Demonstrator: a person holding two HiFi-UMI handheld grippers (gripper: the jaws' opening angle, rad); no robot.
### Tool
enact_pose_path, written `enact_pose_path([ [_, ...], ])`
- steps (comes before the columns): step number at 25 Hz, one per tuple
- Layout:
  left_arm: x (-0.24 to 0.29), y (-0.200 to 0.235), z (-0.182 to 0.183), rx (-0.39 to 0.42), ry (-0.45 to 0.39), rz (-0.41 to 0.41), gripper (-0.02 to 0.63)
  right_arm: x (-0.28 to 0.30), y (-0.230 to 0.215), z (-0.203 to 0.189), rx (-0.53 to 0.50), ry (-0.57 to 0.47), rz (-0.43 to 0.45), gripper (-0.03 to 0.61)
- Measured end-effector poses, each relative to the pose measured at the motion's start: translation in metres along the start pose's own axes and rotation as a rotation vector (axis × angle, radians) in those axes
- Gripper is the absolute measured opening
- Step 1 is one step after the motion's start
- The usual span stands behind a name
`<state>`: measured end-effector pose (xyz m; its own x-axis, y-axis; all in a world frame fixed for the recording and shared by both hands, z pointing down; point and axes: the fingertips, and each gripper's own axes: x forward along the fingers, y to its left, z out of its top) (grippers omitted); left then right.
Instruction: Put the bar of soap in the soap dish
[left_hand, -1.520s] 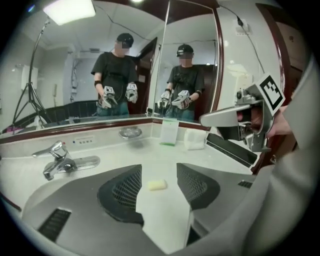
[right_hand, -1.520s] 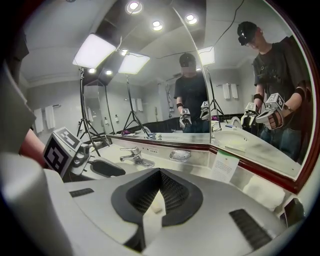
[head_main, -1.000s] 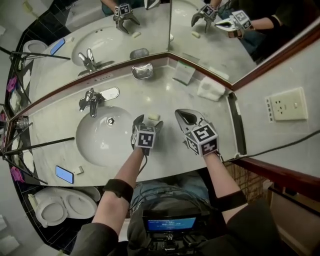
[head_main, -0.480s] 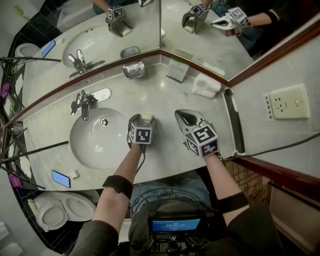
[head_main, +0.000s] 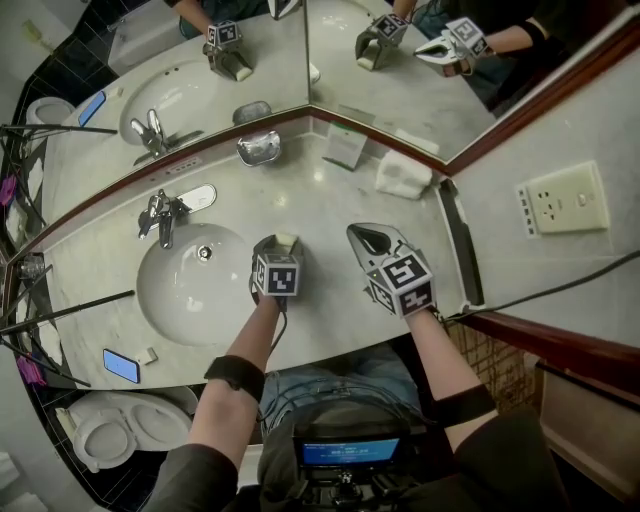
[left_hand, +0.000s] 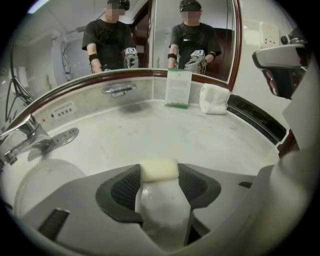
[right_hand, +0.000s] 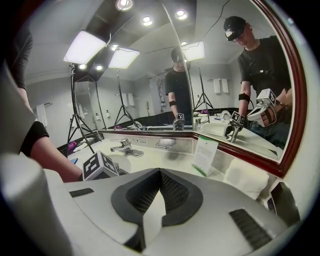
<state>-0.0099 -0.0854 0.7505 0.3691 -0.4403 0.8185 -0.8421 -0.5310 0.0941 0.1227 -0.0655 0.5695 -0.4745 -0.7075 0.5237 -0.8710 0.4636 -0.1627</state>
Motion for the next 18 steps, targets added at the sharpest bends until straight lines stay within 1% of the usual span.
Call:
enact_pose_path([
  [3,-0.009,0.003,0.011,0.017,-0.032,0.018,0.242,-0.001,0.0,-0.001,0.004,-0.001,0.002,0.018],
  [7,-0.032,0.001,0.04,0.028,-0.116,0.01,0.242,0.002,0.004,0.003,0.004,-0.007,0.013,0.018],
  [11,-0.074,-0.003,0.075,0.063,-0.24,-0.005,0.242,0.005,0.011,0.013,0.001,-0.014,0.037,0.018],
  [14,-0.115,-0.006,0.098,0.061,-0.355,-0.004,0.242,0.01,0.017,0.026,-0.016,-0.028,0.064,0.018],
  [16,-0.143,-0.008,0.105,0.053,-0.412,0.004,0.242,0.012,0.024,0.034,-0.027,-0.035,0.085,0.018],
  [18,-0.167,-0.008,0.107,0.049,-0.449,0.019,0.244,0.014,0.032,0.042,-0.036,-0.042,0.107,0.018],
])
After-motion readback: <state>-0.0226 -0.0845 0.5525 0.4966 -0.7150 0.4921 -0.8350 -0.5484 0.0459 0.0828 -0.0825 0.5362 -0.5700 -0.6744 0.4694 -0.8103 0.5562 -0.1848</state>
